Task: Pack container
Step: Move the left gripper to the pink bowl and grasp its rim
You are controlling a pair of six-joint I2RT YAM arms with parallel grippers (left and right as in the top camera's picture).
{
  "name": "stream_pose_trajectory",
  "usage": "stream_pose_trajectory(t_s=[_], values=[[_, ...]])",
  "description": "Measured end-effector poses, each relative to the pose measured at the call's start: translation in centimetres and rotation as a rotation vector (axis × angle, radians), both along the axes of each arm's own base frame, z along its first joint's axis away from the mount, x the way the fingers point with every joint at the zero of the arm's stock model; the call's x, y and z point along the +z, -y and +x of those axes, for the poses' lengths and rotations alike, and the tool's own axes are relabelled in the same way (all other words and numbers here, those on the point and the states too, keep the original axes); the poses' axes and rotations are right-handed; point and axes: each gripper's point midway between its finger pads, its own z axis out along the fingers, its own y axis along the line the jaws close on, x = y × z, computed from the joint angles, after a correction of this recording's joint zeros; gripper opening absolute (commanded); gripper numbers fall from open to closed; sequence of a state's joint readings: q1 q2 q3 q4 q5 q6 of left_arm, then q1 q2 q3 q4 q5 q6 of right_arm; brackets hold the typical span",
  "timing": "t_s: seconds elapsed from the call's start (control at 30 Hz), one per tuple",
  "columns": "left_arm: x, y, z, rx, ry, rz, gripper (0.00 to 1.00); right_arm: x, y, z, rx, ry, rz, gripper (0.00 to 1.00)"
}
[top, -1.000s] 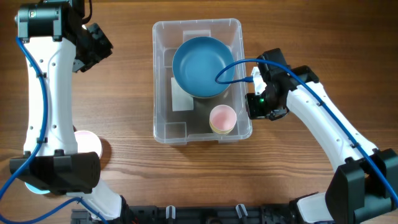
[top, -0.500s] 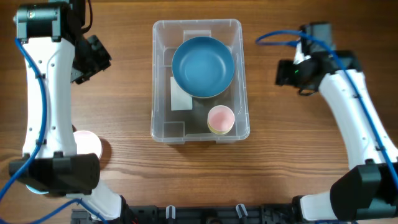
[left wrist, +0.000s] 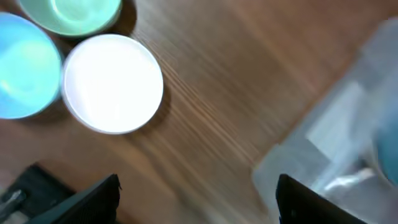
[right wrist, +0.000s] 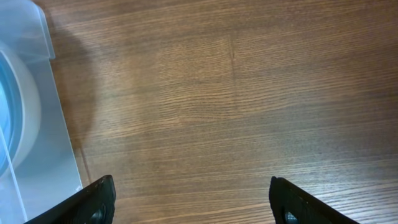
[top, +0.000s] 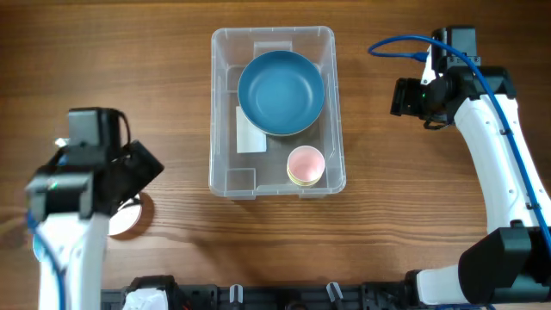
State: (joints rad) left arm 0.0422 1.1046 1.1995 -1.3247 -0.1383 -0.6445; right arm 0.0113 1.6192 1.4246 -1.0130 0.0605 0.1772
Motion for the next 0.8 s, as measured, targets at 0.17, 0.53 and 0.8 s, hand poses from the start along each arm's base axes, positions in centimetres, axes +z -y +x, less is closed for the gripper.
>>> stream_pose_trajectory(t_s=[0.17,0.53,0.8], values=[[-9.4,-4.7,1.8,0.226,-0.195,-0.068,0.85,0.0,0.0,-0.1,0.007,-0.005,-0.002,0.8],[-19.2,-7.4,3.6,0.291,-0.392,-0.135,0.57,-0.1,0.0,-0.4,0.007,-0.017,-0.003,0.81],[-19.4,-7.6,4.2,0.281,-0.372,-0.13,0.04,-0.2,0.0,-0.5,0.007,-0.023,-0.002,0.81]])
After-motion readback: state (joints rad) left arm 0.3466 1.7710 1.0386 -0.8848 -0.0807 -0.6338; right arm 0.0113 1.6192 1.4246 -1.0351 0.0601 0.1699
